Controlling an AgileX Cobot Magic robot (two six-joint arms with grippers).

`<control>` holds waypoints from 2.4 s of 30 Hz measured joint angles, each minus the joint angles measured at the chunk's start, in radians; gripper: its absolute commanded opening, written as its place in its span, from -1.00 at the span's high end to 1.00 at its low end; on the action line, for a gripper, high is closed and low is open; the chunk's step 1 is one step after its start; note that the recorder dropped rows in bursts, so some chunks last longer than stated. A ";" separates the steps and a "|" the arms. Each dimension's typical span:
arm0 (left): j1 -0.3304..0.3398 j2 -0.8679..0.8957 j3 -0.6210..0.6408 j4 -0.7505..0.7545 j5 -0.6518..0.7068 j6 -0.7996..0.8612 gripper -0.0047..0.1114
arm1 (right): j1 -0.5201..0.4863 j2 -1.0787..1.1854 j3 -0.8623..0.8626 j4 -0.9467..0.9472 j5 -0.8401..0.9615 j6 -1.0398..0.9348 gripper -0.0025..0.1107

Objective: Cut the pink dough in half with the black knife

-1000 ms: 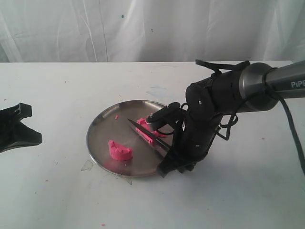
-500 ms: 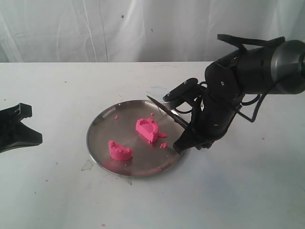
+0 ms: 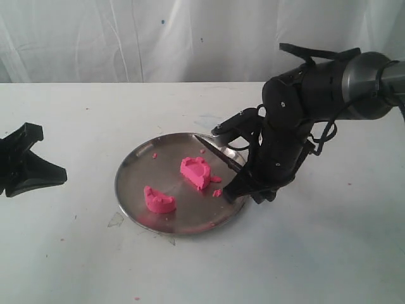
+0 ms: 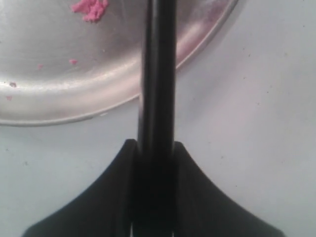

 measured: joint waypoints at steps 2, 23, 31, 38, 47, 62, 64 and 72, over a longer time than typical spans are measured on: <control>0.000 0.000 0.000 -0.056 0.004 0.025 0.92 | 0.000 0.000 -0.028 0.038 0.025 -0.045 0.96; 0.000 0.000 0.000 -0.341 0.166 0.247 0.92 | -0.001 0.193 -0.268 0.119 0.104 -0.100 0.96; 0.000 0.000 0.000 -0.353 0.175 0.247 0.92 | -0.001 0.230 -0.270 0.127 0.100 -0.100 0.96; 0.000 0.000 0.000 -0.356 0.177 0.247 0.92 | -0.001 0.245 -0.270 0.129 0.098 -0.103 0.96; 0.000 0.000 0.000 -0.359 0.180 0.250 0.92 | -0.001 0.245 -0.270 0.122 -0.011 -0.046 0.96; 0.000 0.000 0.000 -0.360 0.195 0.252 0.92 | -0.001 0.245 -0.270 0.079 0.013 0.008 0.89; 0.000 0.000 0.000 -0.363 0.200 0.252 0.92 | -0.001 0.245 -0.270 0.079 0.028 -0.001 0.80; 0.000 0.000 0.000 -0.365 0.206 0.252 0.92 | -0.001 0.247 -0.270 0.069 0.049 -0.008 0.57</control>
